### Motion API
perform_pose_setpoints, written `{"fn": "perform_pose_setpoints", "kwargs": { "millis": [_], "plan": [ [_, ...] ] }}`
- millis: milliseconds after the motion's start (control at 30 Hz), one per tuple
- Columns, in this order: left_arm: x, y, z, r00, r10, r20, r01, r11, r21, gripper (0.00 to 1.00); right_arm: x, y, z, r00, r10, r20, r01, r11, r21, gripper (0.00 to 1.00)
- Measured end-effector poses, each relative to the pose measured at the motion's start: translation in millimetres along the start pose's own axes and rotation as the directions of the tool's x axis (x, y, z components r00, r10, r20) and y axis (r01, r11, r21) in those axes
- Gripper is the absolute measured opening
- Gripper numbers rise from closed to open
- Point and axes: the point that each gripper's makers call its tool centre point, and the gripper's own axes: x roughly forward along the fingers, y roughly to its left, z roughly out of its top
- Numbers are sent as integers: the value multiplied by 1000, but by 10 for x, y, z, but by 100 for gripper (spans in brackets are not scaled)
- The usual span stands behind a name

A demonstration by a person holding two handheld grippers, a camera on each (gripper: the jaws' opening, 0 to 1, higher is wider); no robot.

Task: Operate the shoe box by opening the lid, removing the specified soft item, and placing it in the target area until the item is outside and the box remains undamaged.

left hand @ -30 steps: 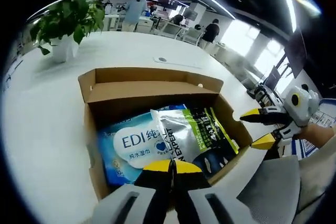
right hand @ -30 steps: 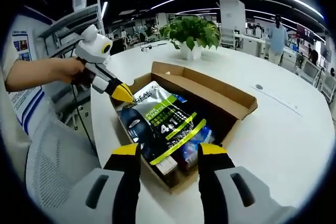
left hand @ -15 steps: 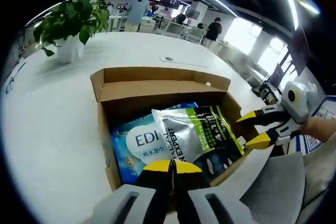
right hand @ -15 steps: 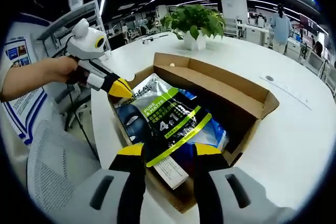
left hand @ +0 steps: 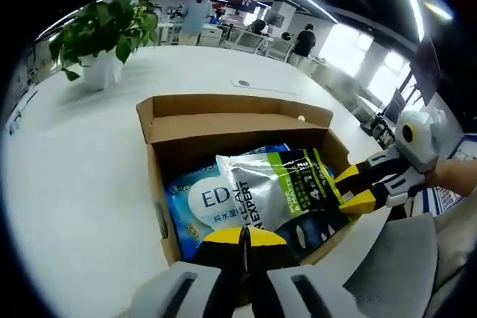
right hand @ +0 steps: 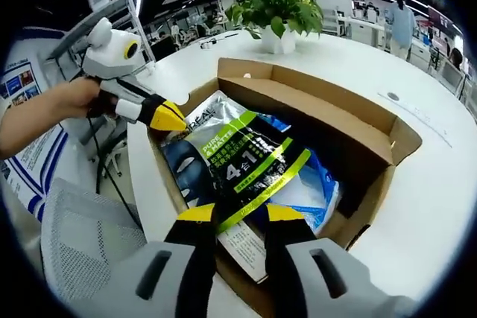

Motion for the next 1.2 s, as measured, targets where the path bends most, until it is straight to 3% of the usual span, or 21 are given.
{"fn": "perform_pose_setpoints", "kwargs": {
  "millis": [233, 567, 833, 1200],
  "plan": [
    [-4, -2, 11, 1000, -2, 12, 2, 1000, -2, 0, 33, -1, -9, 1000, 1, 0, -1, 998, 56, 12],
    [-28, -77, 38, 1000, -5, 17, 5, 1000, -5, 0, -40, 7, 44, 999, -20, 36, 18, 999, 45, 4],
    [-43, -183, 145, 1000, -6, 22, 6, 1000, -4, 0, -209, -79, 158, 994, -49, 95, 43, 997, 68, 1],
    [77, -482, 345, 1000, -31, 4, 31, 998, 47, 0, -579, -313, 218, 982, -109, 155, 81, 981, 175, 0]
  ]
}}
